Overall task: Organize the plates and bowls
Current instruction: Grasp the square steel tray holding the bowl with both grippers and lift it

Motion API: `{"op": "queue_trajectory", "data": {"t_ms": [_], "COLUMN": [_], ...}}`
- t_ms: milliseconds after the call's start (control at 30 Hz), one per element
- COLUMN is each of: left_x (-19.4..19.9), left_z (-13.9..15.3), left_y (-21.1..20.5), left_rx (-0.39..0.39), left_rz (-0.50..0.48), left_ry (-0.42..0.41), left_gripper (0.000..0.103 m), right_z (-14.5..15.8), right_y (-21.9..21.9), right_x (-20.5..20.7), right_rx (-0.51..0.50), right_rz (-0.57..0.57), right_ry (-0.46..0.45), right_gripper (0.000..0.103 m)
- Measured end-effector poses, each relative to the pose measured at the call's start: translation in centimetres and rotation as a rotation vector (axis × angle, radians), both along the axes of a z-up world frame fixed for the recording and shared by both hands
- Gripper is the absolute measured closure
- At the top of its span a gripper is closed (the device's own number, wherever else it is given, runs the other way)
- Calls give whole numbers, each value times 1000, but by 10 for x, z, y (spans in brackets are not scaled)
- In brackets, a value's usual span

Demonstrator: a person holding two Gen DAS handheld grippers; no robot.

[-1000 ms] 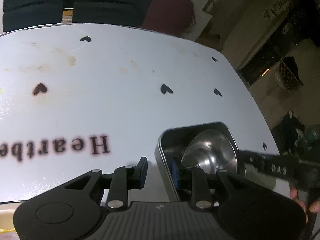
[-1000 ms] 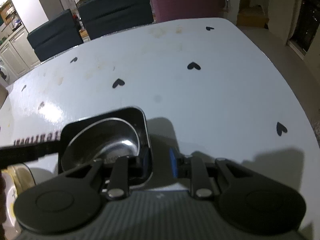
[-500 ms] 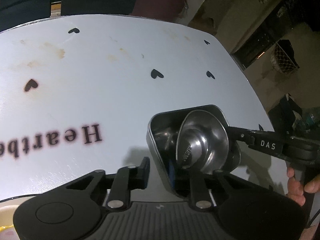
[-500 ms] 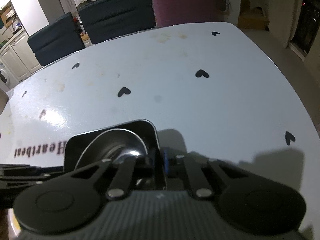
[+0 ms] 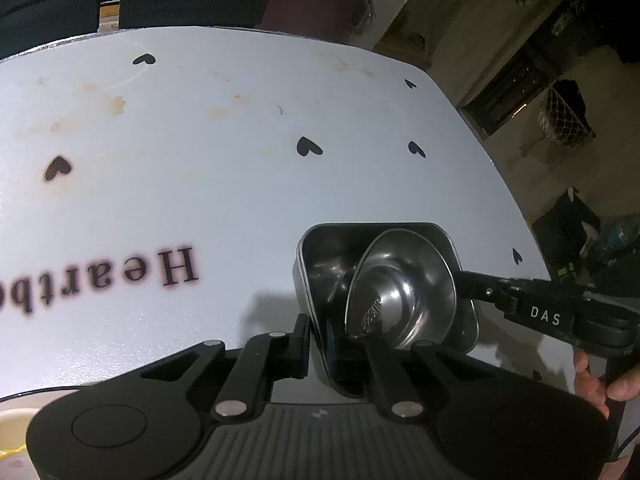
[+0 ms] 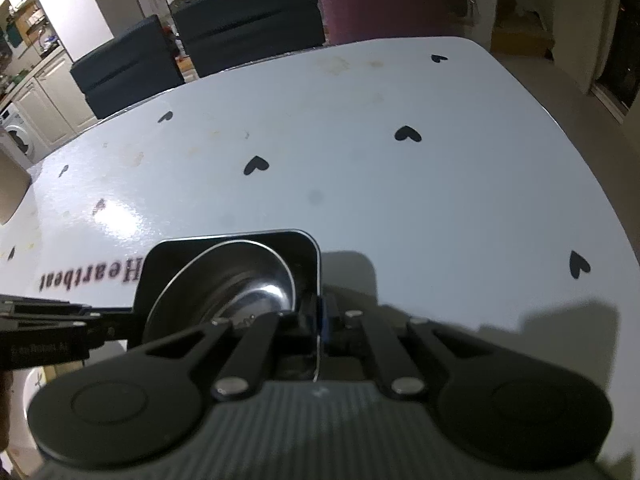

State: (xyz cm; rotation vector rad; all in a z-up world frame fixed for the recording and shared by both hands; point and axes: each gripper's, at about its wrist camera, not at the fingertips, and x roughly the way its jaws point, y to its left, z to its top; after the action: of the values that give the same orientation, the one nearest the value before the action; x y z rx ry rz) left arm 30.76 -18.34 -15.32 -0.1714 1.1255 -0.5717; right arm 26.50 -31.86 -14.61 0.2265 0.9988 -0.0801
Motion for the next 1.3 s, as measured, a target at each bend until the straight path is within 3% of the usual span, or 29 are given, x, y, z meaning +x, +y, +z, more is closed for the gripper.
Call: {"op": "queue_trajectory", "data": {"t_ms": [400,767,1300], "left_x": [2,-14,-68], "left_z": [6,56,124], "left_y": [13,48,140], "left_rx": [-85,-193,-272], "left_rz": [34,83,214], "left_ry": [-6,-84,-227], "left_gripper": [96,98,99], "right_z": [-1,47,101], "right_y": [-14,-22,31], "right_x": [-4,-32,-52], "right_rx": [107,218,272], "right_rz": [-37,-46,35], "right_ry": [4,-172,-305], "right_gripper": [100,99,99]}}
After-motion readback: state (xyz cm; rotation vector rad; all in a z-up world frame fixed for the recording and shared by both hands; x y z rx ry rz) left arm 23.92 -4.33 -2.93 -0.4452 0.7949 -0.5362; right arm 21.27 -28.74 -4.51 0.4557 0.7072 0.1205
